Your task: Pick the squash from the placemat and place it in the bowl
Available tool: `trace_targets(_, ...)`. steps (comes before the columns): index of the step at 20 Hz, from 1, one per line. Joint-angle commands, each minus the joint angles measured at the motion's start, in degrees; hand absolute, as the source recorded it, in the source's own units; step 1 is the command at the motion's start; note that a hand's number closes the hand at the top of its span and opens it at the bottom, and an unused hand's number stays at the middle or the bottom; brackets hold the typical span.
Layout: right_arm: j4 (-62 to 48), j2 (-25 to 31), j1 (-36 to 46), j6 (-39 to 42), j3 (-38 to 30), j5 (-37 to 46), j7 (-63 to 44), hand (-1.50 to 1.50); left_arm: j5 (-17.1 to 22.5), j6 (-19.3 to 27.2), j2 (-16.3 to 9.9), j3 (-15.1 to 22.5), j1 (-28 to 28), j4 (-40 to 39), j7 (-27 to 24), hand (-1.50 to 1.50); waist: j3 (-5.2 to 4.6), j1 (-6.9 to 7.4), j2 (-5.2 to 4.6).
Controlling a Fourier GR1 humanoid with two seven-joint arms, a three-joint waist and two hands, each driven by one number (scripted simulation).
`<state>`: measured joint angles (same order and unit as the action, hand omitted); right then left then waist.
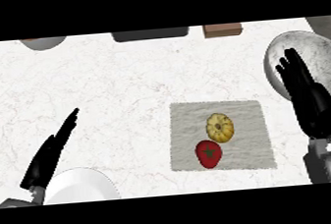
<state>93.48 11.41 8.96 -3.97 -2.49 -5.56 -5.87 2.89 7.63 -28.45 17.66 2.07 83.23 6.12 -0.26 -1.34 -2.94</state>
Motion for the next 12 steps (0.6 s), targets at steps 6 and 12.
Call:
trace_targets(6,-5.2,-5.7,6.9,15.8,27.5,6.3,-3.5,-1.5,5.9,4.4,4.0,-10.3,12.6,7.2,-6.0,0.0,-0.2,10.8,2.57)
trace_targets(12,-1.4,-1.5,5.5,-2.6,39.8,40.3,4.8,-1.5,12.3,4.0,4.0,-18.0,9.8,3.9,-8.6,0.0,0.01,3.13,3.42)
